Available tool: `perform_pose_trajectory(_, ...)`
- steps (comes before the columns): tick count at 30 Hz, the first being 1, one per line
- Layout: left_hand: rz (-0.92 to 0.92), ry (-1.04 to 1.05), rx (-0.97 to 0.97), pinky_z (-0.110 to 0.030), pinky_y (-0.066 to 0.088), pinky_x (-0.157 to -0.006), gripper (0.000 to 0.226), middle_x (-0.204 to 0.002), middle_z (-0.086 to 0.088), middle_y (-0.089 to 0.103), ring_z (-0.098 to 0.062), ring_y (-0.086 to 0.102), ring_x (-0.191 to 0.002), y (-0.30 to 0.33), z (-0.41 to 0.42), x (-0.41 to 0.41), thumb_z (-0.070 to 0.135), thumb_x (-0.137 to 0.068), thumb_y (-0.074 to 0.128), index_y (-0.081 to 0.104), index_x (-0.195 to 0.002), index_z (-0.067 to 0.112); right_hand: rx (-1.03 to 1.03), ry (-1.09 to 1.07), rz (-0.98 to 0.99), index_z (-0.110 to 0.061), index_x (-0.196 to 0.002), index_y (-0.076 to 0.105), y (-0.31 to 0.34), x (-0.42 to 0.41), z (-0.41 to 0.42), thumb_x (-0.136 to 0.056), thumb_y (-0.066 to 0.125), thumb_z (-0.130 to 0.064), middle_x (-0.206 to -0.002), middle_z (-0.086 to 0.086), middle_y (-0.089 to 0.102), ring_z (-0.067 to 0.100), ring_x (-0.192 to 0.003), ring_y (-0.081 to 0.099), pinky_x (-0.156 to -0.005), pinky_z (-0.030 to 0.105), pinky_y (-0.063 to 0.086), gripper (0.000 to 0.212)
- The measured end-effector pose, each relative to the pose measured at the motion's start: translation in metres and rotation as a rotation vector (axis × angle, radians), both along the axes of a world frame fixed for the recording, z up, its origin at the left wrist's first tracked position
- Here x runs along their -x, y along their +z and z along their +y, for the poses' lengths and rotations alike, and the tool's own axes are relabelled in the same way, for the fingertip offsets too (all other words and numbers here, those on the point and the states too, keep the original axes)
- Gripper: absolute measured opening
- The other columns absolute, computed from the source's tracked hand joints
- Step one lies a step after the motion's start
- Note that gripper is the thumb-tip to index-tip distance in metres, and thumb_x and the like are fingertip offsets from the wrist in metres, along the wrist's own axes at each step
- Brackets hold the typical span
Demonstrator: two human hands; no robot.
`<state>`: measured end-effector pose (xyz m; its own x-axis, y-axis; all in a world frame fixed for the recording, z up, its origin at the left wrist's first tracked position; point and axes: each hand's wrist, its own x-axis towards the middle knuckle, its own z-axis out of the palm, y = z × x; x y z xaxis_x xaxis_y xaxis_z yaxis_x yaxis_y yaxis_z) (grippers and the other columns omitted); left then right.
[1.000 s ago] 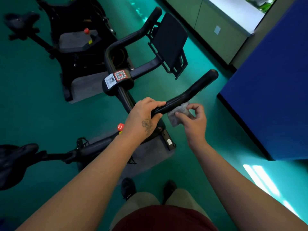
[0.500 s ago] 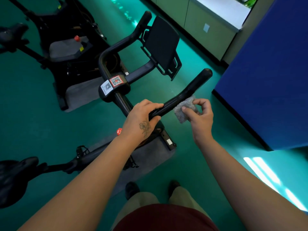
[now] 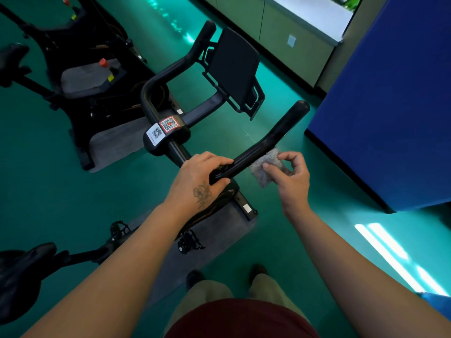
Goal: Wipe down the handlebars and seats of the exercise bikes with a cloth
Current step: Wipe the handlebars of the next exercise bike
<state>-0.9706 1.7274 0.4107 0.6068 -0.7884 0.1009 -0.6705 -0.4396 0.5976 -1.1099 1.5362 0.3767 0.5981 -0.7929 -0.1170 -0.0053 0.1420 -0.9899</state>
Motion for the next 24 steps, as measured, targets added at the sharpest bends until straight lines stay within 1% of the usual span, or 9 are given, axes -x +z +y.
perform_pose_trajectory(2, -0.046, 0.008, 0.004, -0.047, 0.043, -0.110, 0.041, -0.116, 0.017, 0.065, -0.009, 0.059, -0.110, -0.001, 0.004, -0.004, 0.040, -0.093, 0.079, 0.069, -0.133, 0.036, 0.014, -0.006, 0.002, -0.034, -0.090, 0.060, 0.001, -0.002, 0.000, -0.081, 0.086, -0.007, -0.101, -0.013, 0.062, 0.019, -0.083, 0.059, -0.075, 0.046, 0.056, 0.039)
perform_pose_trajectory(4, -0.076, 0.018, 0.002, -0.047, 0.037, -0.112, 0.040, -0.115, 0.018, 0.066, -0.009, 0.059, -0.110, -0.002, 0.008, -0.007, 0.046, -0.092, 0.078, 0.070, -0.131, 0.037, 0.015, -0.016, -0.001, -0.028, -0.094, 0.058, -0.001, -0.006, 0.010, -0.083, 0.084, -0.002, -0.102, -0.010, 0.061, 0.016, -0.083, 0.060, -0.073, 0.043, 0.056, 0.039)
perform_pose_trajectory(7, -0.101, 0.023, 0.003, -0.037, 0.027, -0.110, 0.039, -0.114, 0.021, 0.065, -0.008, 0.057, -0.110, -0.006, 0.014, -0.012, 0.054, -0.091, 0.075, 0.070, -0.127, 0.039, 0.017, 0.012, 0.018, -0.023, -0.095, 0.056, -0.009, -0.011, 0.036, -0.084, 0.081, 0.004, -0.097, -0.014, 0.061, 0.014, -0.080, 0.060, -0.068, 0.042, 0.055, 0.039)
perform_pose_trajectory(10, -0.091, 0.018, 0.005, -0.032, 0.021, -0.107, 0.041, -0.112, 0.023, 0.064, -0.007, 0.057, -0.110, -0.010, 0.017, -0.016, 0.060, -0.090, 0.073, 0.071, -0.126, 0.040, 0.009, 0.062, 0.034, -0.024, -0.094, 0.056, -0.017, -0.010, 0.054, -0.082, 0.083, -0.002, -0.095, -0.011, 0.060, 0.018, -0.078, 0.060, -0.068, 0.051, 0.056, 0.038)
perform_pose_trajectory(12, -0.074, 0.008, 0.008, -0.030, 0.019, -0.107, 0.040, -0.112, 0.023, 0.063, -0.006, 0.057, -0.111, -0.011, 0.018, -0.018, 0.060, -0.090, 0.073, 0.071, -0.125, 0.041, 0.004, 0.065, 0.038, -0.024, -0.093, 0.057, -0.017, -0.009, 0.054, -0.081, 0.084, -0.001, -0.094, -0.009, 0.062, 0.019, -0.078, 0.062, -0.068, 0.051, 0.057, 0.038)
perform_pose_trajectory(16, -0.043, -0.009, 0.023, -0.030, 0.019, -0.107, 0.036, -0.111, 0.024, 0.063, -0.005, 0.055, -0.110, -0.011, 0.019, -0.022, 0.061, -0.090, 0.073, 0.072, -0.121, 0.043, -0.007, -0.008, 0.020, -0.022, -0.092, 0.058, -0.007, -0.006, 0.036, -0.081, 0.084, 0.005, -0.091, -0.018, 0.064, 0.014, -0.078, 0.061, -0.063, 0.034, 0.055, 0.039)
perform_pose_trajectory(19, -0.044, -0.012, 0.036, -0.032, 0.022, -0.105, 0.035, -0.108, 0.024, 0.064, -0.005, 0.055, -0.107, -0.011, 0.019, -0.023, 0.061, -0.090, 0.073, 0.073, -0.120, 0.043, 0.004, -0.060, 0.020, -0.027, -0.092, 0.059, -0.004, -0.005, 0.025, -0.082, 0.084, 0.000, -0.097, -0.017, 0.064, 0.017, -0.081, 0.058, -0.068, 0.040, 0.053, 0.039)
perform_pose_trajectory(22, -0.044, -0.011, 0.040, -0.034, 0.023, -0.105, 0.035, -0.105, 0.024, 0.065, -0.005, 0.056, -0.104, -0.011, 0.019, -0.022, 0.061, -0.090, 0.072, 0.072, -0.120, 0.043, 0.005, -0.055, 0.017, -0.030, -0.091, 0.059, -0.004, -0.008, 0.032, -0.080, 0.085, -0.005, -0.097, -0.013, 0.062, 0.020, -0.080, 0.056, -0.068, 0.043, 0.050, 0.038)
perform_pose_trajectory(24, -0.050, -0.017, 0.036, -0.034, 0.024, -0.105, 0.037, -0.103, 0.023, 0.065, -0.006, 0.056, -0.103, -0.010, 0.020, -0.022, 0.062, -0.090, 0.070, 0.072, -0.121, 0.043, -0.004, -0.033, 0.016, -0.030, -0.091, 0.058, -0.009, -0.012, 0.047, -0.076, 0.084, -0.009, -0.096, -0.015, 0.062, 0.018, -0.079, 0.055, -0.067, 0.044, 0.048, 0.036)
